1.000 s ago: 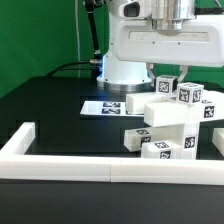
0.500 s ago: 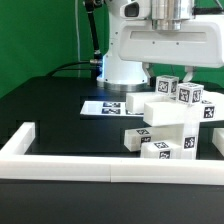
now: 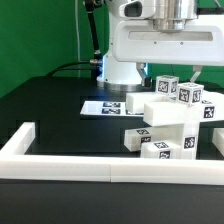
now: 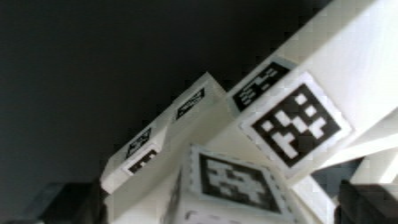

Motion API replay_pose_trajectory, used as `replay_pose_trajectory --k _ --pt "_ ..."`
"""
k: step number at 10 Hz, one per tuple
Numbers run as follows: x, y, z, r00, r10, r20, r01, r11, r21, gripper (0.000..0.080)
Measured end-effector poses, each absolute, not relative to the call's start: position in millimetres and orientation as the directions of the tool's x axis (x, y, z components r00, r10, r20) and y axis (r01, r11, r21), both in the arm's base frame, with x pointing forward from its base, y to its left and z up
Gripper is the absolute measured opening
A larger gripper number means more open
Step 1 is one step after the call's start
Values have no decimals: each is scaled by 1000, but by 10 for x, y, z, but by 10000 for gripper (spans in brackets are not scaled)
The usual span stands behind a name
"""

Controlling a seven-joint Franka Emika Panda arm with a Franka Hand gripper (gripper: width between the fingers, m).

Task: Assemble chair

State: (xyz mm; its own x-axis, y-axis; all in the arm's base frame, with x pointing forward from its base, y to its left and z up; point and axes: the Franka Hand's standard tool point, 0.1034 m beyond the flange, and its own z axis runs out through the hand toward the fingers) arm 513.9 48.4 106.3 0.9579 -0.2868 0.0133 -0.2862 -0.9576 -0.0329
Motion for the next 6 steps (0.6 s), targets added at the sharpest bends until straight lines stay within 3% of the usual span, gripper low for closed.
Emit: replay_pose_trajectory --k 6 --pt "5142 463 1062 980 196 27 196 -980 -17 649"
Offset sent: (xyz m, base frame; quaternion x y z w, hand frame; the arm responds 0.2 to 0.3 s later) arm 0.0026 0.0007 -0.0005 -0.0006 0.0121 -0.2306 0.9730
